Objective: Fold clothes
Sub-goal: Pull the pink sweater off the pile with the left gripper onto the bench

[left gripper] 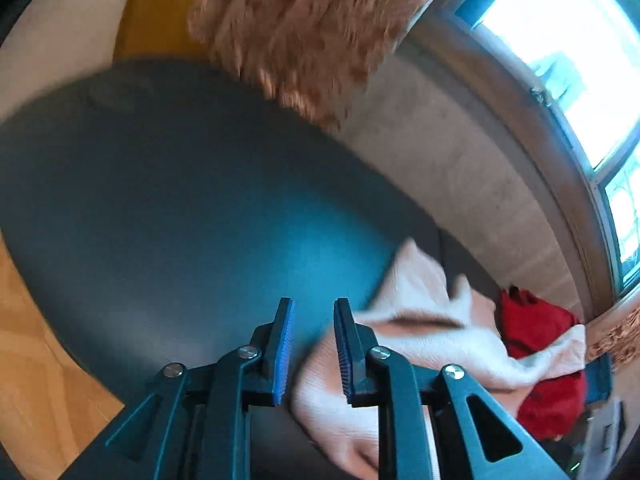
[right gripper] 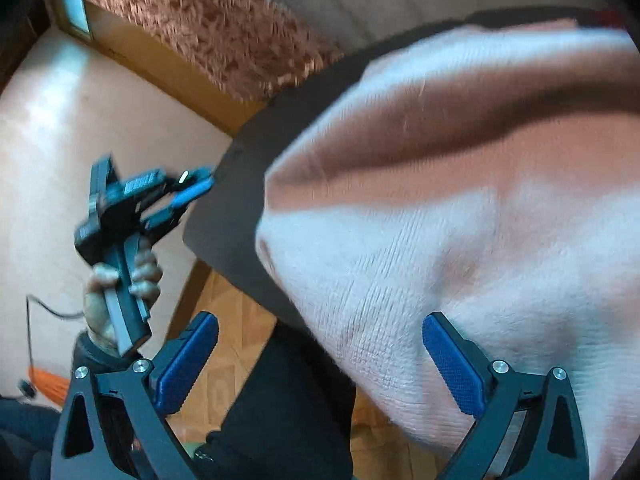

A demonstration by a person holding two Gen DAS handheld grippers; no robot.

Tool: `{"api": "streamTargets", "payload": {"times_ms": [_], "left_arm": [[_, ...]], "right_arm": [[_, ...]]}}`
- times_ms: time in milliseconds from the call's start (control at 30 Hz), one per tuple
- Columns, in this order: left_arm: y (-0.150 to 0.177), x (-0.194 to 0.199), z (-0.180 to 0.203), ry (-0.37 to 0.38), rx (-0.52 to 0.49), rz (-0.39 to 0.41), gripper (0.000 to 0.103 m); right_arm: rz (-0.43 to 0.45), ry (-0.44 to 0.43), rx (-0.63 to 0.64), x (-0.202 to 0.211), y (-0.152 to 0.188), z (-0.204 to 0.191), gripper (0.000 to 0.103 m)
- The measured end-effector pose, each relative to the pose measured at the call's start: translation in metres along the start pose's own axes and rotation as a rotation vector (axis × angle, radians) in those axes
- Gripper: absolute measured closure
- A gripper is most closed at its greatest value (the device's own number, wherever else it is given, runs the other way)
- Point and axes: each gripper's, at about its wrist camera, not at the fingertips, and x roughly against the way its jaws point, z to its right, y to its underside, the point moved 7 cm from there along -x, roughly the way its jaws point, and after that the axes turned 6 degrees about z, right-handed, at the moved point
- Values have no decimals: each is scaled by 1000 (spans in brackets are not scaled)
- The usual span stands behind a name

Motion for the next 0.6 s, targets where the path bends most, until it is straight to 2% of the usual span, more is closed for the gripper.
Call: {"api": "streamTargets", "payload": {"times_ms": [100,167,233,267,400,500,600], "left_arm": [[-7,4,28,-2,-227,40,76],[3,-5,66,38,-387,32,66],[19,-22,110,83,-539,6,60],[27,-32,130,101,-614,-3,56],[66,-80,202,156,-914,-73,55],[86,-115,227,198,-1043,-171,55],[97,-141,232,221,-1080,-286,55]], "right_arm": [[115,45,-19,26,-29,11,0],[181,96,-41,36,-52,29,0],[228,155,-71,57,-54,44,0],[240,188,-90,62,-58,55,0],[252,311,-150,84,-58,102,0],[247,342,-215,94,-49,130,0],[255,333,-230,90,-36,139,0]]}}
